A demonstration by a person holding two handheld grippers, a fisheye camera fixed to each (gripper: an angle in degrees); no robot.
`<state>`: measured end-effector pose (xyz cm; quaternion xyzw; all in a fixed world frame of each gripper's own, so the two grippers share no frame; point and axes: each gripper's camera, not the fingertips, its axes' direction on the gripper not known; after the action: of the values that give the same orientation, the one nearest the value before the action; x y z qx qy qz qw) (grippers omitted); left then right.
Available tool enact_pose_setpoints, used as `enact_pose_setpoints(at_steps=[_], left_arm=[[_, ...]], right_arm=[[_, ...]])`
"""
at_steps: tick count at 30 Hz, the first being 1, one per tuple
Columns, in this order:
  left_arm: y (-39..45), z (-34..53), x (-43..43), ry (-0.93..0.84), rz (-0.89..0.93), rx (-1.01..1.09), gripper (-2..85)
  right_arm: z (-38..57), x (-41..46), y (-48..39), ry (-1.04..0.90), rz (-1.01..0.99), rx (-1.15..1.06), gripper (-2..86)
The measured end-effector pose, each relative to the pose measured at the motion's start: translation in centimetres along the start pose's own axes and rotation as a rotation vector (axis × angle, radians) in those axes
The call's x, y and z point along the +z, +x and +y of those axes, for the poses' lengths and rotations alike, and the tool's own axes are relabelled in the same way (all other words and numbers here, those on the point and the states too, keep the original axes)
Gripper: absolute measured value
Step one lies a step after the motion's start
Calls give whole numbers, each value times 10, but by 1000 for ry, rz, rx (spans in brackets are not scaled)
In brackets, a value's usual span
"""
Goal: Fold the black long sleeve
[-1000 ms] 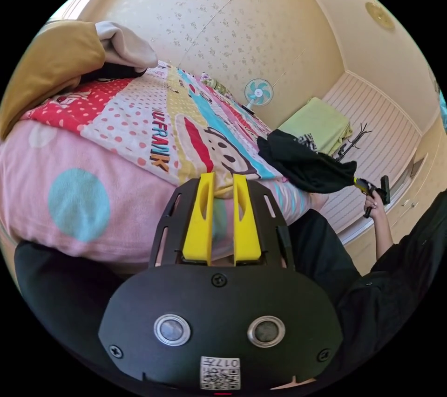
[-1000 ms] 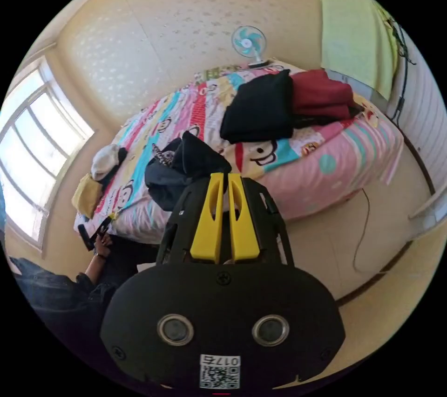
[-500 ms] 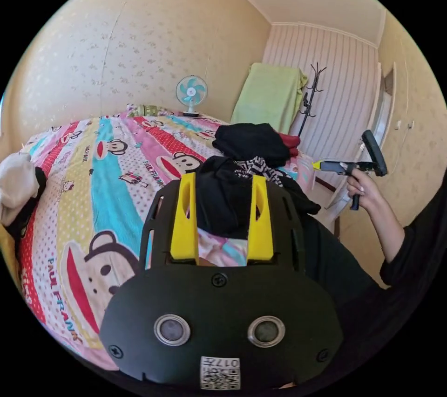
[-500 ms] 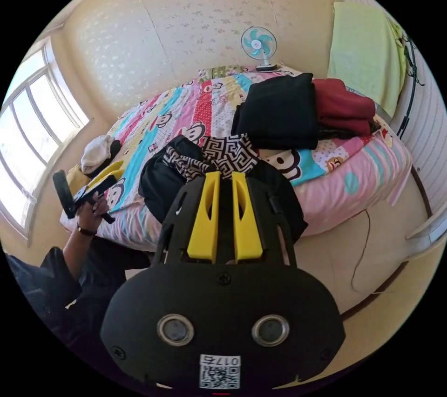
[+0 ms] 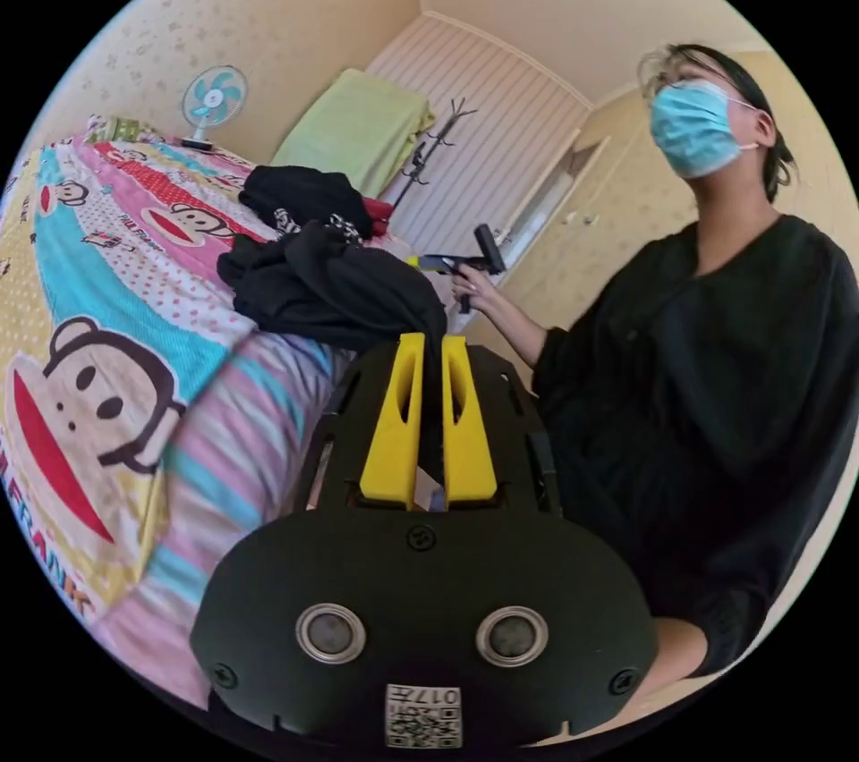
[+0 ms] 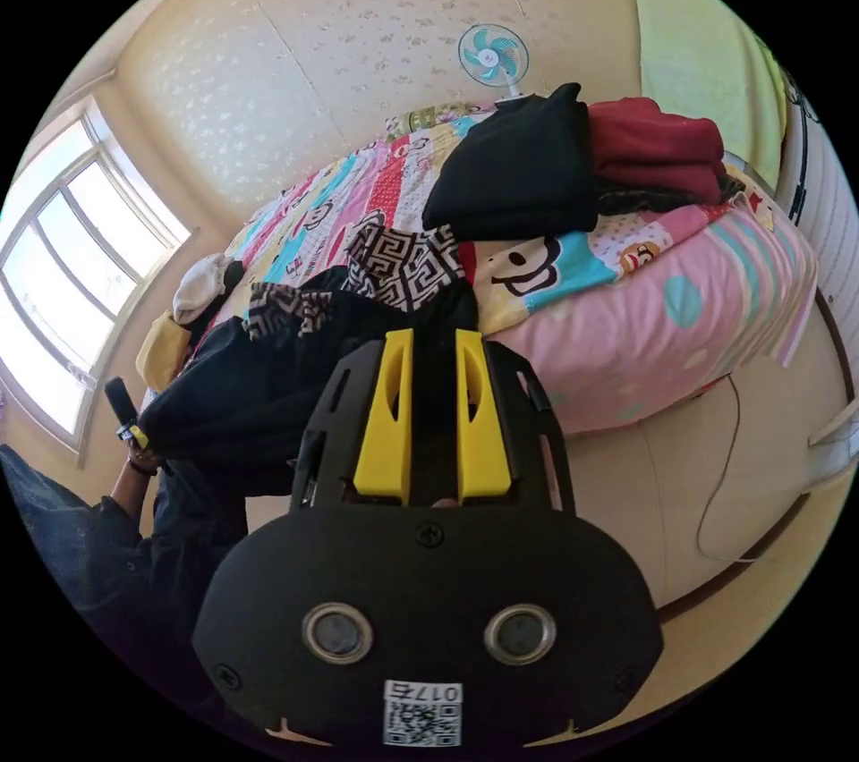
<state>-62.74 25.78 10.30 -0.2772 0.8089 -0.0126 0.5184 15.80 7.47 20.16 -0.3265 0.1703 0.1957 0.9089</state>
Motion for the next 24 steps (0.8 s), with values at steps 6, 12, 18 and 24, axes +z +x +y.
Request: enact_pose_setpoints(at_steps=[6,12,18,24], left_arm=[[39,41,22,-281,-54,-161,54],[40,1,21,-83,-356,-47,47],[-38,-129,44,183,-371,-55,75],[-169,-262,200,-160,-647,-217,114]], right_arm=[[-36,124,-6,-357,30,23,123],[-23,110,-44,-352,173,-54,92],[17,93,-15,-318,-9,122,85],[42,86,-18,-274,-48,183,88]])
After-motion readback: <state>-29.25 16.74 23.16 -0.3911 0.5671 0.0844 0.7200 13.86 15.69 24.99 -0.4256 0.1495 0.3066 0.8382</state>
